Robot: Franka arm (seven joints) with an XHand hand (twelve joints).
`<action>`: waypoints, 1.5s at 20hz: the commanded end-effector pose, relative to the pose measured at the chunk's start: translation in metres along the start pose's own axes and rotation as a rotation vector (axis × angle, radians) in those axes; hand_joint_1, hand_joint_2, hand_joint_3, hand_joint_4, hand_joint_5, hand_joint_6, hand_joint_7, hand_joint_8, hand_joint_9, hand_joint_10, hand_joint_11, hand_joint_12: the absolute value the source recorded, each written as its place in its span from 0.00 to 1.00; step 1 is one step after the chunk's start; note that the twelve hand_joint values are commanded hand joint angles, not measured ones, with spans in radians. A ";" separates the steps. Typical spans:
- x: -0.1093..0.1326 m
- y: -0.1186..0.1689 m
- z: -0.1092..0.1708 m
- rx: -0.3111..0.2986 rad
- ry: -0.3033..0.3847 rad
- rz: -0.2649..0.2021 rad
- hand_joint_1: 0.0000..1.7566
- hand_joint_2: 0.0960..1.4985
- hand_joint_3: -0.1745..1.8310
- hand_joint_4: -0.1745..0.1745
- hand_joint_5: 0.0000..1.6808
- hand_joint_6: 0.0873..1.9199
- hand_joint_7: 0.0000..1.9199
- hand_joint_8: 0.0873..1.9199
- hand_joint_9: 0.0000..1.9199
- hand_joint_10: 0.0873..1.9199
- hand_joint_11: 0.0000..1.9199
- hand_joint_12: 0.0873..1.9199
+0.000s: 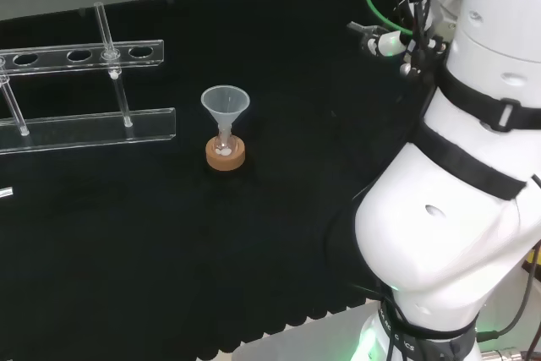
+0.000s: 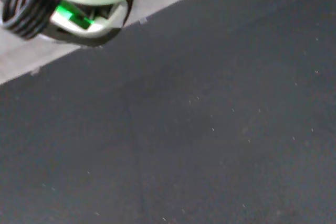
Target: Put the weighing funnel back on the table.
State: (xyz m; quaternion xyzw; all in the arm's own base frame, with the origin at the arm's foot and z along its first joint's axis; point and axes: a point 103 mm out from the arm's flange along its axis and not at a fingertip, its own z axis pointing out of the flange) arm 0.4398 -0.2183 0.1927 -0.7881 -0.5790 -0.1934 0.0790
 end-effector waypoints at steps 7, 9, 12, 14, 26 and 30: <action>-0.005 0.002 0.106 0.027 -0.131 -0.011 0.69 0.27 0.56 0.00 0.79 0.36 0.85 0.40 0.92 0.07 0.82 0.30; -0.008 0.002 0.116 0.052 -0.110 -0.001 0.69 0.27 0.56 0.00 0.79 0.36 0.85 0.40 0.92 0.07 0.82 0.30; -0.014 -0.002 0.127 0.067 -0.105 0.008 0.69 0.27 0.56 0.00 0.79 0.36 0.85 0.40 0.92 0.07 0.82 0.30; -0.018 -0.006 0.136 0.070 -0.117 0.011 0.69 0.27 0.56 0.00 0.79 0.36 0.85 0.40 0.92 0.07 0.82 0.30; -0.025 -0.025 0.160 0.066 -0.163 0.010 0.69 0.27 0.57 0.00 0.79 0.36 0.85 0.40 0.92 0.07 0.82 0.30; -0.027 -0.030 0.163 0.061 -0.162 -0.004 0.69 0.27 0.57 0.00 0.79 0.36 0.85 0.40 0.92 0.07 0.82 0.30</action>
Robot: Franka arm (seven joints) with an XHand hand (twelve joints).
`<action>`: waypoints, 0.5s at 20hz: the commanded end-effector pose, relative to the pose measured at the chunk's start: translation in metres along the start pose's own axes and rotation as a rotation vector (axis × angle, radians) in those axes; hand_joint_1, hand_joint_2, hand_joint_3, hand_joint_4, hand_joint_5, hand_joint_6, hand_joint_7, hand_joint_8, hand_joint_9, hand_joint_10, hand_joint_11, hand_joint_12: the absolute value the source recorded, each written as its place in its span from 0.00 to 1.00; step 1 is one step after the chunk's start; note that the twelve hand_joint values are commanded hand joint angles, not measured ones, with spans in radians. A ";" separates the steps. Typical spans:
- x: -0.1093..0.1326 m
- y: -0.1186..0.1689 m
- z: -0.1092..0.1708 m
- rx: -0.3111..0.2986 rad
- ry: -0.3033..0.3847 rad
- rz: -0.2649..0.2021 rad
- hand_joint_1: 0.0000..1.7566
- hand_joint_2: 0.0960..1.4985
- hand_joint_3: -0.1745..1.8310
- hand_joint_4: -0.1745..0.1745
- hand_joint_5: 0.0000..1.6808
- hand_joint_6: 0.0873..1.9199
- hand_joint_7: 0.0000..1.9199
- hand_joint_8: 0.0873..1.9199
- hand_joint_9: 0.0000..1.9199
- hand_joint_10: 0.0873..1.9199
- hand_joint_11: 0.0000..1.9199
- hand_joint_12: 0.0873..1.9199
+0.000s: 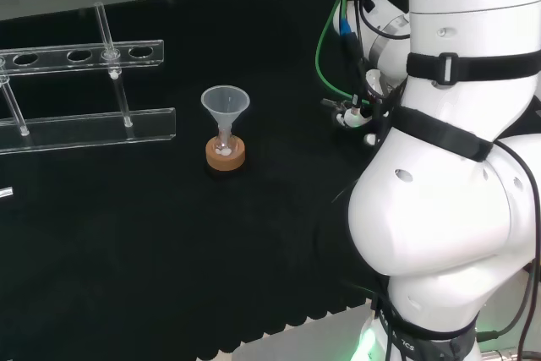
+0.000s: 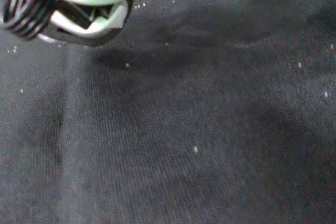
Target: Put the weighing funnel back on the table.
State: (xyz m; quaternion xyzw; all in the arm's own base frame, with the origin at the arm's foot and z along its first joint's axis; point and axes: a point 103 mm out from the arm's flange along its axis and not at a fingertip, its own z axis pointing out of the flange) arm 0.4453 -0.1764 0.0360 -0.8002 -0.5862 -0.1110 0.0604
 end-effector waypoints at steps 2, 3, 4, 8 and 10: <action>-0.005 -0.009 0.005 -0.021 0.004 -0.030 0.69 0.27 0.57 0.00 0.79 0.36 0.85 0.40 0.92 0.07 0.82 0.30; -0.010 -0.015 0.005 -0.025 0.007 -0.039 0.68 0.27 0.57 0.03 0.79 0.36 0.85 0.39 0.92 0.07 0.81 0.31; -0.013 -0.018 0.005 -0.026 0.011 -0.049 0.68 0.27 0.57 0.20 0.79 0.35 0.84 0.38 0.91 0.07 0.79 0.33; -0.015 -0.022 -0.005 -0.034 -0.004 -0.093 0.54 0.32 0.41 0.18 0.71 0.41 0.74 0.40 0.80 0.05 0.67 0.45; -0.011 -0.023 -0.008 -0.034 -0.008 -0.110 0.50 0.33 0.36 0.04 0.64 0.47 0.67 0.43 0.73 0.06 0.60 0.51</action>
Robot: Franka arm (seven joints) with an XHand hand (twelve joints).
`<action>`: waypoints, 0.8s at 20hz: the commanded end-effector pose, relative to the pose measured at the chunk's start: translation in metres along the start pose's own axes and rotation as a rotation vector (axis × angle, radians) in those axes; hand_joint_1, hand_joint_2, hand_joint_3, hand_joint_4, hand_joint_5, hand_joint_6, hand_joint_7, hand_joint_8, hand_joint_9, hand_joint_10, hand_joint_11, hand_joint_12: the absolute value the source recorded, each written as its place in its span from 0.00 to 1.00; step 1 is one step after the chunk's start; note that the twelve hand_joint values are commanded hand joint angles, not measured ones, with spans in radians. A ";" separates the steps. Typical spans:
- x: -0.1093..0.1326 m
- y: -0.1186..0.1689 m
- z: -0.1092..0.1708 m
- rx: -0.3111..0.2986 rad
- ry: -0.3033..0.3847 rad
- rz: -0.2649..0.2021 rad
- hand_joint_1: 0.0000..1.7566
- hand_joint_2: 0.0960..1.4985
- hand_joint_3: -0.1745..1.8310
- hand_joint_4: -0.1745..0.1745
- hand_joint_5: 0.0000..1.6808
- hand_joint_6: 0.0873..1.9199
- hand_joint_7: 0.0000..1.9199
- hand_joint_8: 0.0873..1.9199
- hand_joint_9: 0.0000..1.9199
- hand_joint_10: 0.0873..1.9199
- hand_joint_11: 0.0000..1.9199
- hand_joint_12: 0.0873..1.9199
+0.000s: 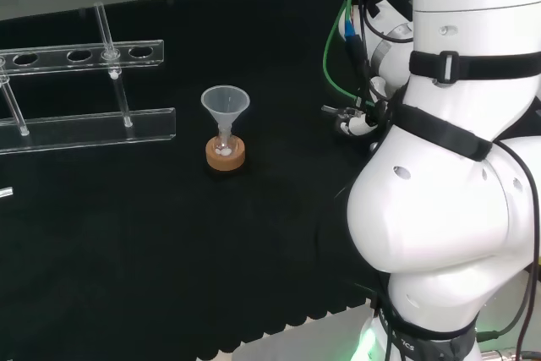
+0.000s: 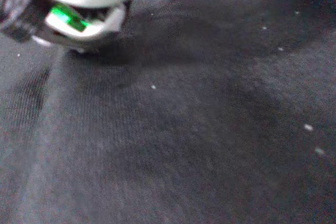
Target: Put the weighing funnel back on the table.
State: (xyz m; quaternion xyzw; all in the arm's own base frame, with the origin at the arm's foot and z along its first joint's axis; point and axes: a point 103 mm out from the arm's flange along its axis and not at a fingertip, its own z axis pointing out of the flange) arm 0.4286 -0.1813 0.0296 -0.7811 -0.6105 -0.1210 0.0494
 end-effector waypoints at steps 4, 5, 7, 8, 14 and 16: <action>0.009 -0.010 -0.011 0.004 -0.010 -0.075 0.45 0.35 0.31 0.05 0.55 0.55 0.59 0.45 0.60 0.23 0.52 0.58; 0.010 -0.010 -0.011 0.008 -0.011 -0.080 0.44 0.35 0.31 0.05 0.54 0.55 0.58 0.45 0.58 0.26 0.51 0.59; 0.013 -0.010 -0.010 0.017 -0.013 -0.089 0.44 0.35 0.30 0.06 0.52 0.56 0.56 0.45 0.55 0.29 0.50 0.60; 0.013 -0.010 -0.009 0.021 -0.014 -0.090 0.43 0.35 0.30 0.07 0.51 0.57 0.55 0.46 0.54 0.30 0.50 0.60; 0.019 -0.010 -0.016 0.080 -0.024 -0.096 0.41 0.36 0.28 0.09 0.44 0.58 0.49 0.46 0.48 0.34 0.46 0.62; 0.027 -0.009 -0.024 0.140 -0.020 -0.103 0.35 0.36 0.25 0.08 0.30 0.47 0.34 0.47 0.35 0.38 0.37 0.67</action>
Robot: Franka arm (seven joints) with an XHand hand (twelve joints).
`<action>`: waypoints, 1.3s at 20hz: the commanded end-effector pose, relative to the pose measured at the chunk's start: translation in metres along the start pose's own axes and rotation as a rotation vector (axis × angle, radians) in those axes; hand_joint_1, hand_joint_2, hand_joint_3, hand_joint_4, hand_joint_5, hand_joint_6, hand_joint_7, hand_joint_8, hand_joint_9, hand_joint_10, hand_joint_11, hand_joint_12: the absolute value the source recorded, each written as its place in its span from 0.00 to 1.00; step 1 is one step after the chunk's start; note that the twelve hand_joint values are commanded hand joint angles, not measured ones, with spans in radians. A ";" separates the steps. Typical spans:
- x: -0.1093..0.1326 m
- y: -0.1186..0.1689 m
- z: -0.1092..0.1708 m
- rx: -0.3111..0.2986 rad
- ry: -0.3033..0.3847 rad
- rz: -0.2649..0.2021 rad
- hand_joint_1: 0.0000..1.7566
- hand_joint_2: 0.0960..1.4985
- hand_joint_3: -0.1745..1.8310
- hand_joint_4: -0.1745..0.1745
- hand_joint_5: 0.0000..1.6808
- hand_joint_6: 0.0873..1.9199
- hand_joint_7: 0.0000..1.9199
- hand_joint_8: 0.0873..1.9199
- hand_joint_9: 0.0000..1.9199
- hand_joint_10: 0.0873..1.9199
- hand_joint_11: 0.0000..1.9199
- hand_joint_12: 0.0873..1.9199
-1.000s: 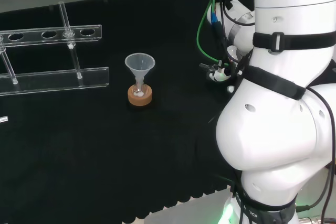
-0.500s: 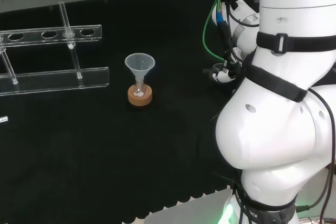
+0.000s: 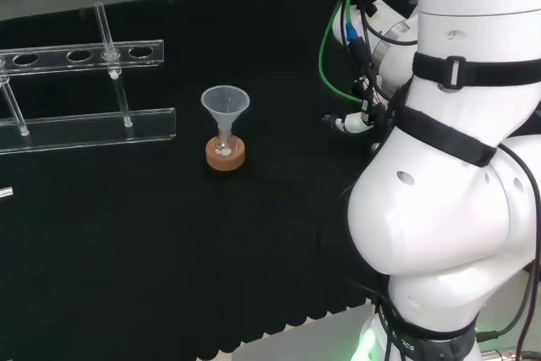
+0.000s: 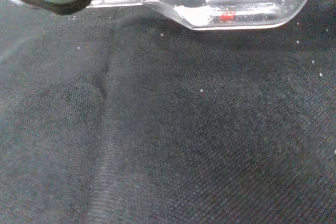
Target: Put the weighing funnel back on the table.
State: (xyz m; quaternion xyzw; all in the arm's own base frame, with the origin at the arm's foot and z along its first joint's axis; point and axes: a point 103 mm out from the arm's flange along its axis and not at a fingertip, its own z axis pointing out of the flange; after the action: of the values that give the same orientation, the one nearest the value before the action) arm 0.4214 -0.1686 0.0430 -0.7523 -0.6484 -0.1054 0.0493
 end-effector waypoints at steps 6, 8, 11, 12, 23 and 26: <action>0.050 -0.004 -0.057 0.188 0.019 -0.115 0.22 0.41 0.14 0.11 0.12 0.05 0.01 0.34 0.01 0.45 0.09 0.81; 0.069 -0.007 -0.080 0.186 0.022 -0.169 0.20 0.42 0.12 0.13 0.10 0.00 0.00 0.25 0.00 0.37 0.05 0.83; 0.091 -0.010 -0.109 0.177 0.026 -0.233 0.19 0.42 0.11 0.15 0.09 0.00 0.00 0.19 0.00 0.31 0.02 0.83; 0.104 -0.011 -0.127 0.165 0.031 -0.264 0.19 0.42 0.11 0.15 0.09 0.00 0.00 0.18 0.00 0.30 0.02 0.84; 0.167 -0.009 -0.189 0.115 0.111 -0.383 0.18 0.43 0.11 0.16 0.09 0.00 0.00 0.16 0.00 0.28 0.01 0.84; 0.175 -0.013 -0.186 0.108 0.123 -0.368 0.19 0.43 0.11 0.16 0.10 0.00 0.00 0.17 0.00 0.29 0.00 0.84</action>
State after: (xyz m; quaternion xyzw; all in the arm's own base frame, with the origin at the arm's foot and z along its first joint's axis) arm 0.4280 -0.0508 0.2555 -0.6110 -0.7764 -0.1212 0.0954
